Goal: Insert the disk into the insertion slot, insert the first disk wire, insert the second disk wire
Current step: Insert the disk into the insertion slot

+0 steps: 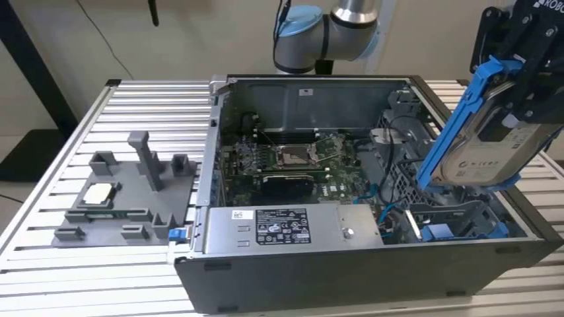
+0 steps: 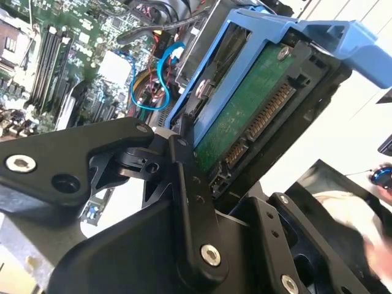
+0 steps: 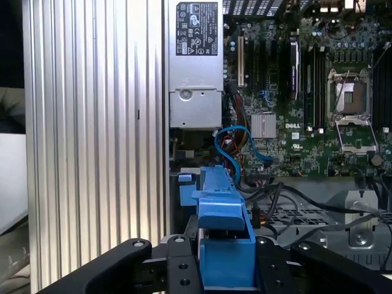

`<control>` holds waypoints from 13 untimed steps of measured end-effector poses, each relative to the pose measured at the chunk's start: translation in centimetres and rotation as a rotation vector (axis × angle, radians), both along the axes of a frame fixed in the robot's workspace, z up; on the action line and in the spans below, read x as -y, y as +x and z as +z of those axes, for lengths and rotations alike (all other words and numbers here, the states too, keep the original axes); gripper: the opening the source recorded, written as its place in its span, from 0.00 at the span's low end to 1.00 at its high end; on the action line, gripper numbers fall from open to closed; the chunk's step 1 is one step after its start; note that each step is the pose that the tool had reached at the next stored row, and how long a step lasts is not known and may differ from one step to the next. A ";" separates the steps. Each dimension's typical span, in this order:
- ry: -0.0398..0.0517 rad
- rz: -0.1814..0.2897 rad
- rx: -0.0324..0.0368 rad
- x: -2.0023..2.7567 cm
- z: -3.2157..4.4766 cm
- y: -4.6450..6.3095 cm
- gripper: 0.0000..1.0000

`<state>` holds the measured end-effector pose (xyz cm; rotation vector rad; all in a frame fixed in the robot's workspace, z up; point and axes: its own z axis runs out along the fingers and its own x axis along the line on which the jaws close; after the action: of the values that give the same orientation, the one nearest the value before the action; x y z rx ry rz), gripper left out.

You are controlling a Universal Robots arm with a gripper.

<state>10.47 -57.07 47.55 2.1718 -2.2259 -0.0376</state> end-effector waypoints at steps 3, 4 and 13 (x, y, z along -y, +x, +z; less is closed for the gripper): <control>0.0004 0.000 0.0000 0.00 -0.06 0.0 0.33; 0.0005 0.000 0.0000 0.00 -0.13 0.0 0.33; 0.0002 0.000 0.0000 0.00 -0.70 0.0 0.33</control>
<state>10.47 -57.07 46.85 2.1718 -2.2261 -0.0378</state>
